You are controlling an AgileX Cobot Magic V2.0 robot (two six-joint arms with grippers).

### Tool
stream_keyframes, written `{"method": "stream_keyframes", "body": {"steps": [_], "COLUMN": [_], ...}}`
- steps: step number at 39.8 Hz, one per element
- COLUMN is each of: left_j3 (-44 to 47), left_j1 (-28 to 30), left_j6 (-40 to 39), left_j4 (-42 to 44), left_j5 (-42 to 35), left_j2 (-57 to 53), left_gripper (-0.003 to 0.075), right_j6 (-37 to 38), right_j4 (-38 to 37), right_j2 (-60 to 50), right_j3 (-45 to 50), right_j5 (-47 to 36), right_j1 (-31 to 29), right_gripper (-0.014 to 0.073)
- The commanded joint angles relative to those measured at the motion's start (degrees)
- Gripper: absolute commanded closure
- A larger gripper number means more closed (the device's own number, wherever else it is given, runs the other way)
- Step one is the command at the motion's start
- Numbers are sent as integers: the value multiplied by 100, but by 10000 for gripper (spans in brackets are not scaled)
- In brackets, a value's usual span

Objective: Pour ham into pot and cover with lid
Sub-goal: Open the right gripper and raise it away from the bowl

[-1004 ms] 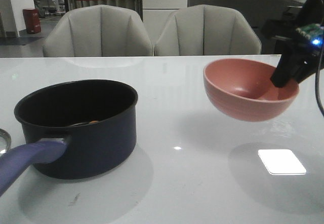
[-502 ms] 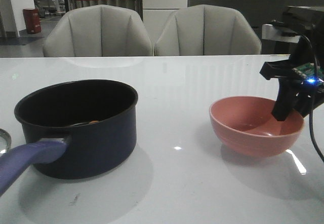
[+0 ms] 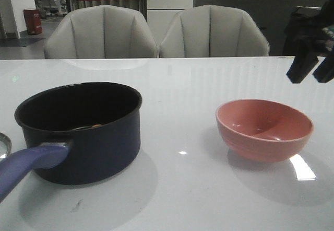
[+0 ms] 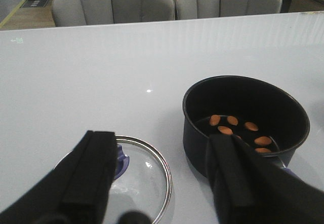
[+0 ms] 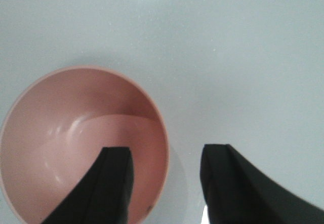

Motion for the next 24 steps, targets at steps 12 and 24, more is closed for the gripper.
{"method": "stream_keyframes", "body": {"steps": [12,24], "left_j3": [-150,-150], "left_j1": [-44,-44], "left_j6": [-23,-23], "left_j4": [-24,-24], "left_j5": [-471,-485], "left_j2": [68,68], "left_gripper": [292,292], "right_j6": [-90,-90], "right_j4": [22,22], "right_j2": [-2699,-4819], "right_j3": [1847,2868], "right_j5": [-2236,-2567], "right_j1": [192,983], "right_gripper": [167,167]}}
